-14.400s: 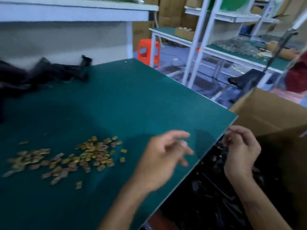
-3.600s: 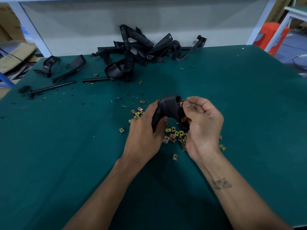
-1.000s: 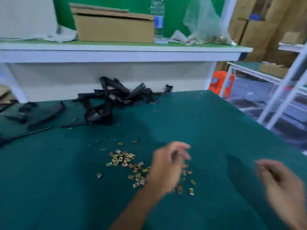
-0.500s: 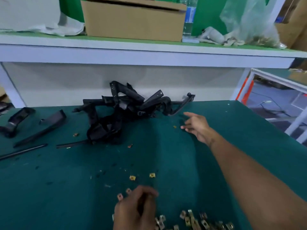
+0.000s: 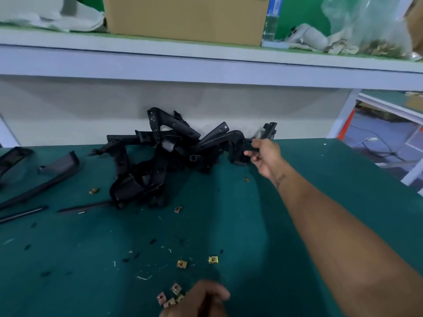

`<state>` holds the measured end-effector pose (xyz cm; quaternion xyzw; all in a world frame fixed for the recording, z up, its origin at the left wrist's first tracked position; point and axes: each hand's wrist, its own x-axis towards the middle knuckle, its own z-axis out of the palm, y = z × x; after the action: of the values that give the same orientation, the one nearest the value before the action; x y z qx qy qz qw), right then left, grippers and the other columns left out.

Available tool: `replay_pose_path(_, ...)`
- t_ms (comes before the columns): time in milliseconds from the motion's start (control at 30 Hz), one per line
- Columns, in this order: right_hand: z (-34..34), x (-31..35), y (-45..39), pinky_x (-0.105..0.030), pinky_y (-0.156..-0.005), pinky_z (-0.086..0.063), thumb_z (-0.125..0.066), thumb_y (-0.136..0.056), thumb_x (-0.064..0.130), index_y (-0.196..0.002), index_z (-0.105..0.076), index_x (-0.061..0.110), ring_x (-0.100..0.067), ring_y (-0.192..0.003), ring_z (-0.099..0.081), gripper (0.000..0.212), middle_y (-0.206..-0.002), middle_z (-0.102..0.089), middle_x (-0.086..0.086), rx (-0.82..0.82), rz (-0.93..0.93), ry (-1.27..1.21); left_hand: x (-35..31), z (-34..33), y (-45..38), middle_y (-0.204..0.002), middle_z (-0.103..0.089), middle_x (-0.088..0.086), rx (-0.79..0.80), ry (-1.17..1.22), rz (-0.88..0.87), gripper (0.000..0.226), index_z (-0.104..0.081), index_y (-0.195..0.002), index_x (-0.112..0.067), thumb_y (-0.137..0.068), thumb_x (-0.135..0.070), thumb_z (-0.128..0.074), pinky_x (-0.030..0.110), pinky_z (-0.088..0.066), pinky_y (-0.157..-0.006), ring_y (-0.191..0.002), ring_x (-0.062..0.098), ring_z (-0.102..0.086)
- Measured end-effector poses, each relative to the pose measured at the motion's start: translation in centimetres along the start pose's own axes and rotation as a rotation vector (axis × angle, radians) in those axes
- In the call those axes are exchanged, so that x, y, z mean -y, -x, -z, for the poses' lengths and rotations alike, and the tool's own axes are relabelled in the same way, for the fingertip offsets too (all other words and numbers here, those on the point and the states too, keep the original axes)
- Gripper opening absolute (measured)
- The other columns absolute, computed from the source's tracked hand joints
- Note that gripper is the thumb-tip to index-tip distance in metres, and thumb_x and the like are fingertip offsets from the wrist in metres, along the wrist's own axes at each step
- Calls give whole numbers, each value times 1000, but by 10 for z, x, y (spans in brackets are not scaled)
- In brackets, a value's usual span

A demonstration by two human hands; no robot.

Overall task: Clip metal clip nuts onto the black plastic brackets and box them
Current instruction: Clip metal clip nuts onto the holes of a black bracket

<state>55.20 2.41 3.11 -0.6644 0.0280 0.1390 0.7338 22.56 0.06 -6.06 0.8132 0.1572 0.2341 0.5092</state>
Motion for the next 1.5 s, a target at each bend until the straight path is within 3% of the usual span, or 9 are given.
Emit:
replay_pose_path(167, 34, 7, 69, -28, -75, -58, -53, -96, -4, -133, -62, 8, -28, -113, -70, 40, -140, -60, -7, 46, 313, 42, 0, 61, 13, -46, -57, -16, -106, 21, 41, 38, -71, -74, -41, -83, -3, -69, 4, -33, -44, -37, -1, -46)
replay_pose_path(300, 72, -2, 152, -29, -118, -35, -63, -89, 0, -116, -73, 7, -9, -146, -41, 30, -159, -43, 12, 312, 917, 699, -6, 68, 15, -45, -50, -1, -75, 177, 55, 42, -71, -81, -38, -96, -1, -61, 11, -28, -43, -39, 4, -36)
replay_pose_path(467, 100, -19, 254, -38, -103, -44, -55, -95, 36, -78, -79, 16, -18, -119, -61, 35, -152, -52, 16, 573, 1285, 1366, -16, 75, 25, -65, -62, -1, -242, 348, 39, 23, -72, -92, -31, -102, -28, -52, 29, -42, -54, -57, 17, -53)
replay_pose_path(567, 100, -30, 300, -39, -94, -49, -54, -99, 37, -68, -80, 16, -21, -96, -64, 45, -101, -78, 6, 538, 1507, 1450, -25, 84, 34, -93, -70, -3, -346, 446, -4, 21, -70, -100, -27, -97, -31, -50, 22, -52, -72, -87, 16, -66)
replay_pose_path(700, 83, -43, 361, -36, -77, -48, -65, -88, 31, -60, -73, 20, -26, -87, -64, 31, -58, -66, 3, 380, 1575, 1660, -38, 93, 48, -110, -73, 11, -116, 627, -39, 36, -70, -114, -13, -97, -41, -56, 34, -53, -86, -103, 26, -68)
replay_pose_path(833, 58, -62, 407, -40, -81, -37, -74, -78, 29, -73, -75, 17, -28, -89, -54, 13, -73, -67, -5, 338, 1334, 1846, -61, 94, 61, -79, -46, 18, 86, 790, 70, 62, -51, -86, 6, -90, -53, -70, 38, -39, -62, -71, 27, -44)
replay_pose_path(1033, 57, -79, 441, -53, -106, -40, -59, -90, 39, -92, -78, 10, -49, -124, -46, 35, -104, -72, -23, 430, 1365, 1954, -58, 111, 69, -107, -71, 27, 83, 902, 322, 32, -73, -101, 4, -93, -27, -65, 33, -60, -74, -92, 34, -70)
replay_pose_path(1267, 83, -89, 424, -46, -99, -47, -59, -96, 21, -80, -74, 13, -32, -123, -61, 23, -93, -75, -5, 783, 1387, 1055, -49, 120, 59, -111, -72, 23, -14, 1002, 442, 45, -61, -126, -4, -103, -42, -50, 40, -61, -66, -80, 34, -71)
replay_pose_path(1500, 115, -44, 322, -27, -52, -40, -61, -93, 15, -72, -72, 23, -2, -53, -55, 25, -64, -69, 8, -50, 792, 384, -45, 106, 63, -85, -74, 16, -118, 737, 318, 49, -60, -111, 4, -110, -39, -35, 28, -53, -47, -71, 26, -75)
